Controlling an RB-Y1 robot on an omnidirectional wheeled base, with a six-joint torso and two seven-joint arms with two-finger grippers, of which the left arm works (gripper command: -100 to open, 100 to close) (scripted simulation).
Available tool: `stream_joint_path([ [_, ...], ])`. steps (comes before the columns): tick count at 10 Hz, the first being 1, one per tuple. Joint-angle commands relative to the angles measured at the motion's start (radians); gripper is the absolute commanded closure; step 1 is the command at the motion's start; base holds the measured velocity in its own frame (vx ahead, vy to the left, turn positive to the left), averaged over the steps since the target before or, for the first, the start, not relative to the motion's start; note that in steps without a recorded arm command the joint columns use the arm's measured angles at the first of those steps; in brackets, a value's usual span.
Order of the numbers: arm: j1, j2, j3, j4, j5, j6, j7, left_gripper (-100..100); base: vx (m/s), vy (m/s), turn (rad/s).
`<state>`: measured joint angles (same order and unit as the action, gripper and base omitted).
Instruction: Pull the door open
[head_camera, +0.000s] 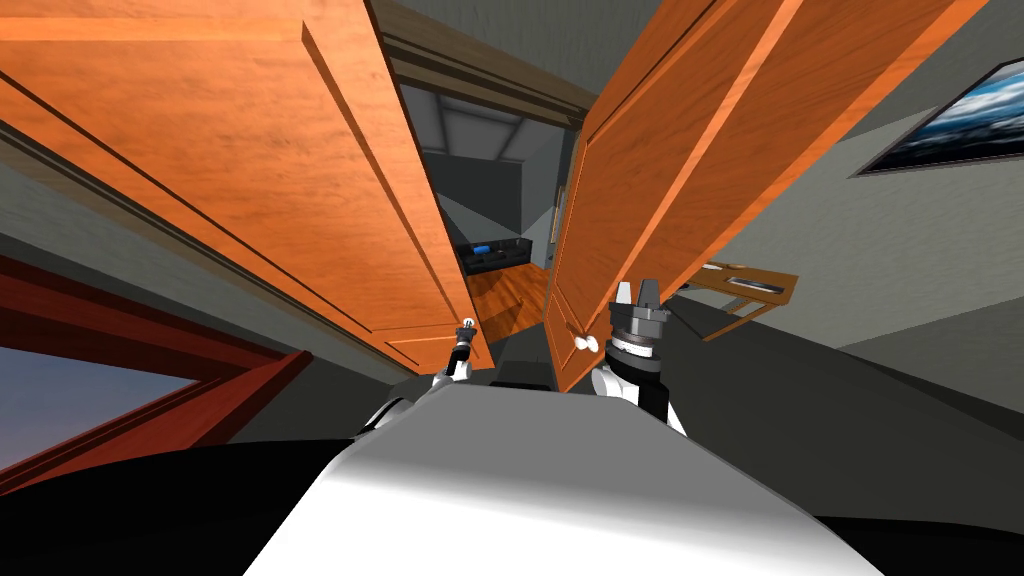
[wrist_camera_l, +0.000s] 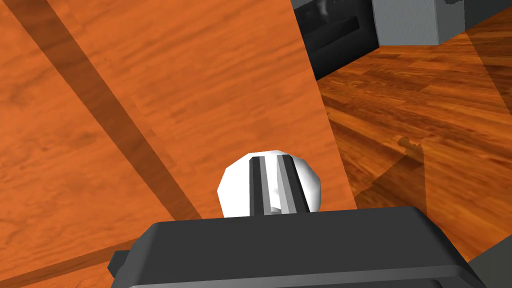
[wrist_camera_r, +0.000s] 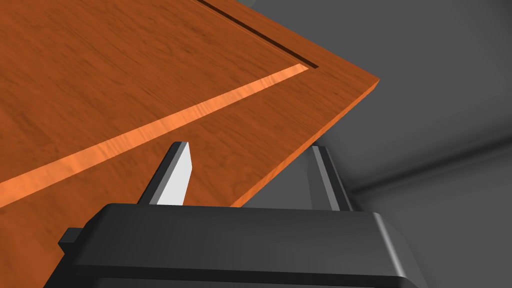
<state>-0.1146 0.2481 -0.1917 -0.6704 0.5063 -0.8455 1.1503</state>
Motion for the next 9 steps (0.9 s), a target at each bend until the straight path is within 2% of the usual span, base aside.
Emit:
stream_joint_path([
  [1, 0.014, -0.001, -0.004, 0.013, 0.011, 0.012, 0.050, 100, 0.037, 0.006, -0.002],
  [2, 0.014, -0.001, -0.004, 0.013, 0.011, 0.012, 0.050, 100, 0.023, 0.002, -0.006],
  [5, 0.007, 0.001, -0.007, 0.021, 0.030, 0.010, 0.130, 100, 0.026, 0.001, 0.001],
  [6, 0.003, 0.006, -0.010, -0.004, 0.032, 0.001, 0.132, -100, -0.082, -0.047, -0.093],
  [9, 0.015, 0.010, -0.025, -0.014, 0.047, 0.006, 0.183, -100, -0.169, -0.082, -0.044],
])
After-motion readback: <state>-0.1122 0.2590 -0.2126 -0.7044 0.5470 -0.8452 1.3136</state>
